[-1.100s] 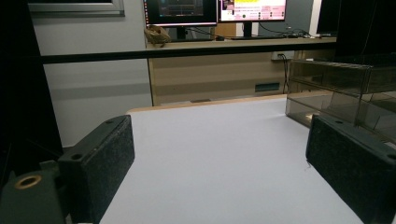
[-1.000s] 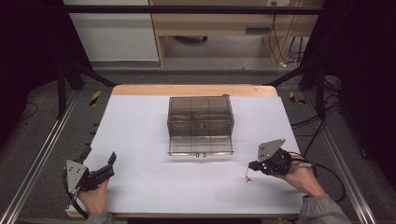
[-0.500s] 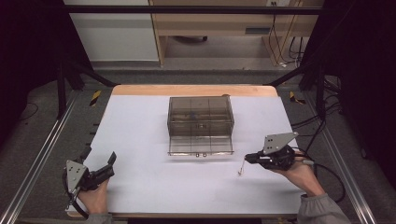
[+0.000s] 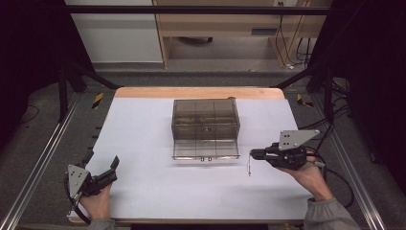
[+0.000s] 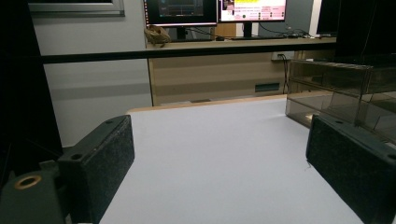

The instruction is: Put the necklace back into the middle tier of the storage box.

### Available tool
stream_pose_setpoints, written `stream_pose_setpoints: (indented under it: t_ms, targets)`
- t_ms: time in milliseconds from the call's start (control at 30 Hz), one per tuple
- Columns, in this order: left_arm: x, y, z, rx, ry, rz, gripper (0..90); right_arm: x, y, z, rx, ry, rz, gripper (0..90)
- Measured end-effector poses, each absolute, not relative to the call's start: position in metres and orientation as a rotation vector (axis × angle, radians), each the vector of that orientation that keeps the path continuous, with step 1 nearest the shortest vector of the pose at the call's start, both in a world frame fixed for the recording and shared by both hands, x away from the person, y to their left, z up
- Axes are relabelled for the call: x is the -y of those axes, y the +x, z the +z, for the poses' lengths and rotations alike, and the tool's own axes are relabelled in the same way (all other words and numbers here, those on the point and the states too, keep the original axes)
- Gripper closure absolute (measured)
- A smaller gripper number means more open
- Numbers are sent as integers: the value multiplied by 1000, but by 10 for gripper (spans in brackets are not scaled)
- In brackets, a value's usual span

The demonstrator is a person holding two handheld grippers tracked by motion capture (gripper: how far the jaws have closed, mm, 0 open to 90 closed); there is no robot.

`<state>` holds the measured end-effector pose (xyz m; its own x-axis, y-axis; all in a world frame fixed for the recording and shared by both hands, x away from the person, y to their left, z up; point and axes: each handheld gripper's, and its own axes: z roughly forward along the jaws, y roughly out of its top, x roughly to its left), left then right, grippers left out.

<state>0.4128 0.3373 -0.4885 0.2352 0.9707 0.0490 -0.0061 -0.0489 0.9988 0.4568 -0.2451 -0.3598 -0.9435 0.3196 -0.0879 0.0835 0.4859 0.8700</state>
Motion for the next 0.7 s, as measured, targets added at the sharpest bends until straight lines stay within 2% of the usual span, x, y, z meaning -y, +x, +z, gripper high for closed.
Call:
stream_pose_setpoints:
  t_ms: [700]
  targets:
    - [-337, 413, -488, -1010, 1348, 1067, 76, 242, 457, -320, -2247, 472, 1604, 866]
